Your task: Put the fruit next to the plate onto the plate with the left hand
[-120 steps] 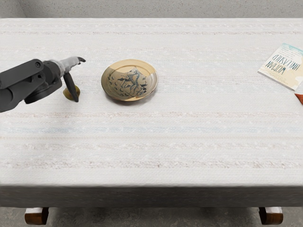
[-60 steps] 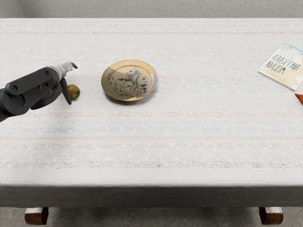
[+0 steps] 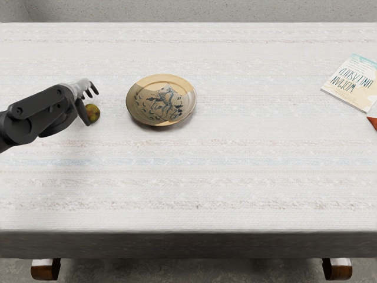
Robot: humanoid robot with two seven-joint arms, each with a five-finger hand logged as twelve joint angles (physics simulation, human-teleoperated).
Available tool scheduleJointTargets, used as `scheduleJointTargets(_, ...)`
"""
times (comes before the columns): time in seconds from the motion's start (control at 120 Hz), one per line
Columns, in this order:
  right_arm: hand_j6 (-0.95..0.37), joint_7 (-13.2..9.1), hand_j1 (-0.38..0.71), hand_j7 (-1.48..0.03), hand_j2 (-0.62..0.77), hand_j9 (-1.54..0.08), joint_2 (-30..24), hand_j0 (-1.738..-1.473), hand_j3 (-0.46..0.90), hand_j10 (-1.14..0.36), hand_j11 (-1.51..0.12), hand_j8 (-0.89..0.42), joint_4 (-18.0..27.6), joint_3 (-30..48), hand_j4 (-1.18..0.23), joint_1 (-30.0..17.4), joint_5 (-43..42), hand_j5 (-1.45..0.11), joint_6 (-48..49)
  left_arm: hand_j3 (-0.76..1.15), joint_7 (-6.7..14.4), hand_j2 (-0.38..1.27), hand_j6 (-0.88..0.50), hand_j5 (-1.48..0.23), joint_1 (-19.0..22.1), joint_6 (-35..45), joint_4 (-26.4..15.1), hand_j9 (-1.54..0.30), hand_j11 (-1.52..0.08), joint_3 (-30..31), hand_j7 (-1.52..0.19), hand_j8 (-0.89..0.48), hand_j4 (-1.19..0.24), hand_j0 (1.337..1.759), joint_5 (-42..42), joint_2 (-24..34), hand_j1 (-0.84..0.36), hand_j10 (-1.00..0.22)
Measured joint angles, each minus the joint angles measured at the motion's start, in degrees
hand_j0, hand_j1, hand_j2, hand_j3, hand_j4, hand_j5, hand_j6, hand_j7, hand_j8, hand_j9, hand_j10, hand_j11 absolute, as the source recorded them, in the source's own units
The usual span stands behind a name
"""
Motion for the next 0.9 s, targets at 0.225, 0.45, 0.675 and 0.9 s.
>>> scheduleJointTargets(0.225, 0.00, 0.00, -0.35, 0.00, 0.00, 0.00, 0.00, -1.658, 0.00, 0.00, 0.00, 0.00, 0.00, 0.00, 0.00, 0.00, 0.00, 0.00, 0.00, 0.00, 0.03, 0.07, -0.41, -0.54, 0.29, -0.09, -0.09, -0.54, -0.54, 0.03, -0.54, -0.41, -0.41, 1.657, -0.09, 0.00, -0.12, -0.41)
scheduleJointTargets(0.45, 0.00, 0.00, -0.35, 0.00, 0.00, 0.00, 0.00, -1.658, 0.00, 0.00, 0.00, 0.00, 0.00, 0.00, 0.00, 0.00, 0.00, 0.00, 0.00, 0.00, 0.05, 0.10, -0.46, -0.60, 0.35, -0.11, -0.18, -0.59, -0.59, 0.04, -0.59, -0.46, -0.45, 1.658, -0.11, -0.70, -0.18, -0.46)
scheduleJointTargets(0.675, 0.00, 0.00, -0.35, 0.00, 0.00, 0.00, 0.00, -1.658, 0.00, 0.00, 0.00, 0.00, 0.00, 0.00, 0.00, 0.00, 0.00, 0.00, 0.00, 0.00, 0.18, 0.14, -0.50, -0.68, 0.39, -0.24, -0.19, -0.68, -0.68, 0.03, -0.68, -0.50, -0.51, 1.657, -0.12, -0.70, -0.24, -0.51)
scheduleJointTargets(0.9, 0.00, 0.00, -0.35, 0.00, 0.00, 0.00, 0.00, -1.658, 0.00, 0.00, 0.00, 0.00, 0.00, 0.00, 0.00, 0.00, 0.00, 0.00, 0.00, 0.00, 0.20, 0.14, -0.48, -0.73, 0.39, -0.28, -0.17, -0.75, -0.75, 0.27, -0.74, -0.46, -0.55, 1.653, -0.09, -0.71, -0.25, -0.54)
